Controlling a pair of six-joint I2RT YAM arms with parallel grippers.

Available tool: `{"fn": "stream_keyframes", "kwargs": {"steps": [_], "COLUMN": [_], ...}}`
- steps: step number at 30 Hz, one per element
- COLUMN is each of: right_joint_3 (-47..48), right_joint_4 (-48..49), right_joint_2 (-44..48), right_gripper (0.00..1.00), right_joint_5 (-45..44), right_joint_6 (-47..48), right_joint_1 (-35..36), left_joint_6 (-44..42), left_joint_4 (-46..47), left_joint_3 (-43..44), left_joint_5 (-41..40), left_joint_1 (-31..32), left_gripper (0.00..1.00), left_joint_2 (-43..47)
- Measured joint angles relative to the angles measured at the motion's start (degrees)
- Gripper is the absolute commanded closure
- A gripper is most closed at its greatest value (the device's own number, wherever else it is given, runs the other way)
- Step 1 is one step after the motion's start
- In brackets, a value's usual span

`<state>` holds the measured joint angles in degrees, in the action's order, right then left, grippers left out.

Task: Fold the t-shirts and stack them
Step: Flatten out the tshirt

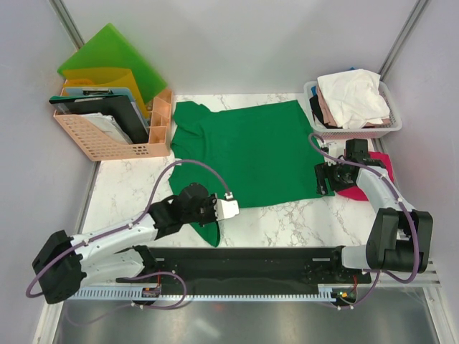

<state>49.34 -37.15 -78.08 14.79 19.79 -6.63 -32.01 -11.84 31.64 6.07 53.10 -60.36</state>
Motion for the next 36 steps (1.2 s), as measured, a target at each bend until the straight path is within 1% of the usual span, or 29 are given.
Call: {"fn": "stream_keyframes", "kwargs": {"steps": [4,7,12,16,22,26,32,36], "right_joint_3": [0.3,0.4,0.4,0.4,0.4,0.4,0.4,0.4], "right_joint_4": [-0.6,-0.8,-1.2,-1.4,-1.5,-1.5,-1.5,-1.4], "right_joint_2": [0.0,0.5,1.4,1.5,1.5,1.5,1.4,1.0], "right_gripper": [0.20,0.20,0.20,0.20,0.21,0.21,0.21,0.21], "right_joint_5": [0.6,0.9,1.4,1.4,1.4,1.4,1.4,1.4], "right_joint_6": [0.0,0.1,0.5,0.7,1.1,1.4,1.7,1.9], "right_joint_1": [0.0,0.0,0.0,0.0,0.0,0.0,0.0,0.0], "left_joint_6": [-2.6,-4.2,-5.6,-5.6,-5.8,-5.7,-3.8,-2.7], "left_joint_4": [0.8,1.9,5.9,7.9,11.2,11.7,8.4,6.4], "left_joint_3": [-2.0,-2.5,-2.7,-2.7,-2.4,-1.5,0.9,1.5], "left_joint_5": [-0.1,0.0,0.0,0.1,0.0,0.3,5.2,8.0], "left_joint_1": [-4.3,-6.9,-8.4,-8.8,-8.9,-9.2,-8.9,-6.6], "left_gripper": [0.98,0.98,0.98,0.98,0.98,0.98,0.98,0.98], "left_joint_2": [1.7,0.0,-4.9,-7.7,-9.6,-10.3,-7.0,-3.1]}}
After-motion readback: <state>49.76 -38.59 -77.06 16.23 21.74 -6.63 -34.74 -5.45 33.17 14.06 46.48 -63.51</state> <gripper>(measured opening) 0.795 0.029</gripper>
